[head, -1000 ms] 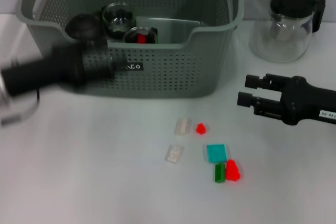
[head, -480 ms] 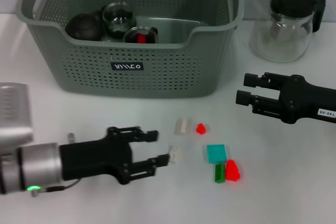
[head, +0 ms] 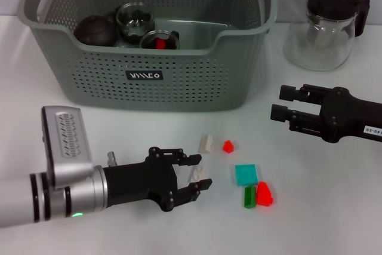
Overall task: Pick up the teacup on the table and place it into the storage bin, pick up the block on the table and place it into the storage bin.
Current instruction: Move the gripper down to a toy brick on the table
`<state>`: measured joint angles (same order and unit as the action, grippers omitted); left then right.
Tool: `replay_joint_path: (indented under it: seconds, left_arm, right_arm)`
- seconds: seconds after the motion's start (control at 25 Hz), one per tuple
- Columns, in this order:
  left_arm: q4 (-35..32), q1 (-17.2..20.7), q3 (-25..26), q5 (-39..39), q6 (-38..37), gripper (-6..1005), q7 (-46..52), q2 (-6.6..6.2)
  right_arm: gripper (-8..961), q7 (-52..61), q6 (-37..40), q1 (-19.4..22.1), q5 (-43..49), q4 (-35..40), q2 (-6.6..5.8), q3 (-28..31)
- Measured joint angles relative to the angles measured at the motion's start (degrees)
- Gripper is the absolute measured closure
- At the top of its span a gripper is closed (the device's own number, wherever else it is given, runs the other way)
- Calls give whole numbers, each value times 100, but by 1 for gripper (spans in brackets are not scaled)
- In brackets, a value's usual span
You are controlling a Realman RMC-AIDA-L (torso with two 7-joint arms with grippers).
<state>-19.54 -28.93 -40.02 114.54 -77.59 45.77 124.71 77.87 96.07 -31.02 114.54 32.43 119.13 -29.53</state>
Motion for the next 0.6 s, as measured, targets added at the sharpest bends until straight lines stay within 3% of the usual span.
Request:
replay_joint_path:
  seconds: [0.52, 0.6]
  left_arm:
    - [409, -107, 6, -153, 614, 455, -629, 9]
    - [437, -123, 7, -181, 659, 407, -655, 9]
  right_arm:
    - [314, 0, 25, -8, -38, 0, -4, 0]
    - [314, 0, 7, -6, -38, 0, -4, 0]
